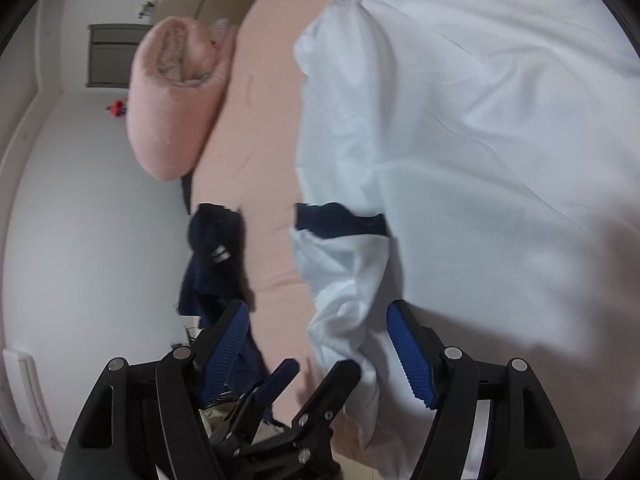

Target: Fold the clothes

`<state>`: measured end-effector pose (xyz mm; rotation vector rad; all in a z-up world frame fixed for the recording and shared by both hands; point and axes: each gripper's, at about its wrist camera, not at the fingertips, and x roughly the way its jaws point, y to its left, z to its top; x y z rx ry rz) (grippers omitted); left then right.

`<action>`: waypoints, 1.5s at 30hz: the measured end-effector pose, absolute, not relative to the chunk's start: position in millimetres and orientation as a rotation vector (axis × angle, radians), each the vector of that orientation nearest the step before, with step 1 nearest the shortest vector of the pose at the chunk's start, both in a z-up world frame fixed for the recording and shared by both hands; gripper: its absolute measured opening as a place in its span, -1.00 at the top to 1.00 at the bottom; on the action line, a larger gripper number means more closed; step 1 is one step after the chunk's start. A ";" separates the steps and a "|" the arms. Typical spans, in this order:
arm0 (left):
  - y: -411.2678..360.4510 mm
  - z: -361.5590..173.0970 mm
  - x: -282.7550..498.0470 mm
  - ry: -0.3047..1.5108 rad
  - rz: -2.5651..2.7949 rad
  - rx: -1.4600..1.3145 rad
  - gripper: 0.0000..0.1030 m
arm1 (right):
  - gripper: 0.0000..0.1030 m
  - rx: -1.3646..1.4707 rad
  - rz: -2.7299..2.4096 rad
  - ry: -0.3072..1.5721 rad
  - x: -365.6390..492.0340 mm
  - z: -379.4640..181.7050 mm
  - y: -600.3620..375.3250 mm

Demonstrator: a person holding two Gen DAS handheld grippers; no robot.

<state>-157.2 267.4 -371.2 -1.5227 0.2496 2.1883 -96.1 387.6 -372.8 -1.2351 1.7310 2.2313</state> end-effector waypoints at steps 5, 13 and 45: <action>260.0 -363.0 -154.7 0.266 2.222 -1.494 -0.85 | -0.38 -1.271 2.201 1.678 -106.5 -375.9 388.3; 278.4 -374.6 -149.3 0.303 2.122 -1.507 -0.85 | 0.16 -1.360 2.089 1.631 -117.6 -400.3 399.4; 313.0 -384.0 -142.4 0.349 2.103 -1.390 0.08 | 0.98 -1.222 2.337 1.539 -113.8 -364.7 446.9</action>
